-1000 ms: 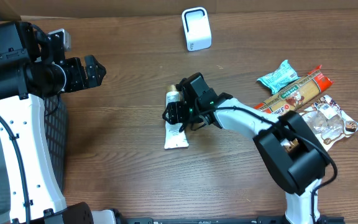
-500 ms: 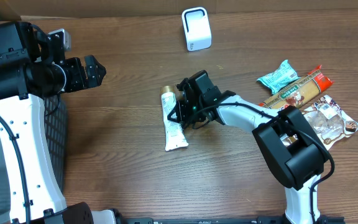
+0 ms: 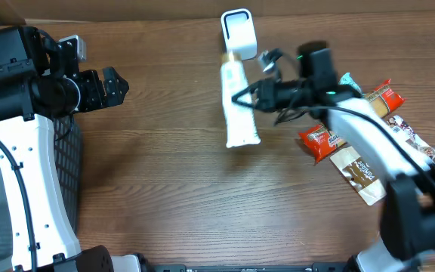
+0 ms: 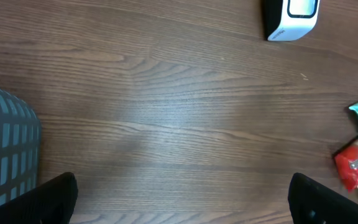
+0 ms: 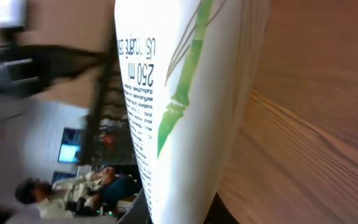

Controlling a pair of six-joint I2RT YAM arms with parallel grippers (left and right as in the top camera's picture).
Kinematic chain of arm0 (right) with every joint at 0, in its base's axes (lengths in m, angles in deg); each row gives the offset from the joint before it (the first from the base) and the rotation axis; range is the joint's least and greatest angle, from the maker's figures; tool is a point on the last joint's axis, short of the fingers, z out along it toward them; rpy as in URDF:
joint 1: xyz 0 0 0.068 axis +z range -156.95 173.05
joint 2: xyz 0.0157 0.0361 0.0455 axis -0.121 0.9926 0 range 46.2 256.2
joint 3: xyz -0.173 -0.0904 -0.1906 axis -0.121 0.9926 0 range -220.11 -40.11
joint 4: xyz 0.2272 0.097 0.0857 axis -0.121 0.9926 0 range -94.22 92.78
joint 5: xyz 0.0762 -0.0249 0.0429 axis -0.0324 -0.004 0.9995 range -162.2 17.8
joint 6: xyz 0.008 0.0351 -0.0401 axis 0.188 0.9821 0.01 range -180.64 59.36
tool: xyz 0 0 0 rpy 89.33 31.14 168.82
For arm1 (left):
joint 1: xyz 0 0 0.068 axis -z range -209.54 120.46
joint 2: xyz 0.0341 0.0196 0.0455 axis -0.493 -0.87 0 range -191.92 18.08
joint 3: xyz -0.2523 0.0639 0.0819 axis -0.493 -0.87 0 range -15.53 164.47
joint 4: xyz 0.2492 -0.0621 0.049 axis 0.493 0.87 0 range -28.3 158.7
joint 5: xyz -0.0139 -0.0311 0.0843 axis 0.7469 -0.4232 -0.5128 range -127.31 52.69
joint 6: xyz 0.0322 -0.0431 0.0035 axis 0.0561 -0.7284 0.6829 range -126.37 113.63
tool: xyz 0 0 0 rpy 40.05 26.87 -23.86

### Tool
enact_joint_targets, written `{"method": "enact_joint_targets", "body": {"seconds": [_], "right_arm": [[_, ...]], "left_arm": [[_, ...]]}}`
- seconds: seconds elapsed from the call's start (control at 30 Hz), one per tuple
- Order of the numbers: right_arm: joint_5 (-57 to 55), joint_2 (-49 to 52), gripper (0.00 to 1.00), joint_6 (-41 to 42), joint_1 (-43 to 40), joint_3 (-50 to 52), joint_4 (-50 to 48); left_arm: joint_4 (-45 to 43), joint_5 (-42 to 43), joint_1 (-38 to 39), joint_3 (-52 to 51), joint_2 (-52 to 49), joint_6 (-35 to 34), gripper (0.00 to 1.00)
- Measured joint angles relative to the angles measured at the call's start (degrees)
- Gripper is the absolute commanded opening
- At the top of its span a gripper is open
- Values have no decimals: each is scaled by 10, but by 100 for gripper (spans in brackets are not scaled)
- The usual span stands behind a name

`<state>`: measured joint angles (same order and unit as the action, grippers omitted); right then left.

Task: Scan the item barcode
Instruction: 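Lift the white tube upright toward the barcode scanner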

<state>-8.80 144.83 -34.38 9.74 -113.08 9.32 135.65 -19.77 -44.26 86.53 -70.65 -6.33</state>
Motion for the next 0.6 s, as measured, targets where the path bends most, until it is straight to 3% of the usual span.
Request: {"method": "enact_joint_targets", "body": {"seconds": [0.3,0.6], "right_arm": [[-9,-134,4,-14,11,-10,46],[-354,-122,3,-75,89,-51,269]], "left_arm": [[0,0,0,0,0,0,100],[0,0,0,0,0,0,100]]}}
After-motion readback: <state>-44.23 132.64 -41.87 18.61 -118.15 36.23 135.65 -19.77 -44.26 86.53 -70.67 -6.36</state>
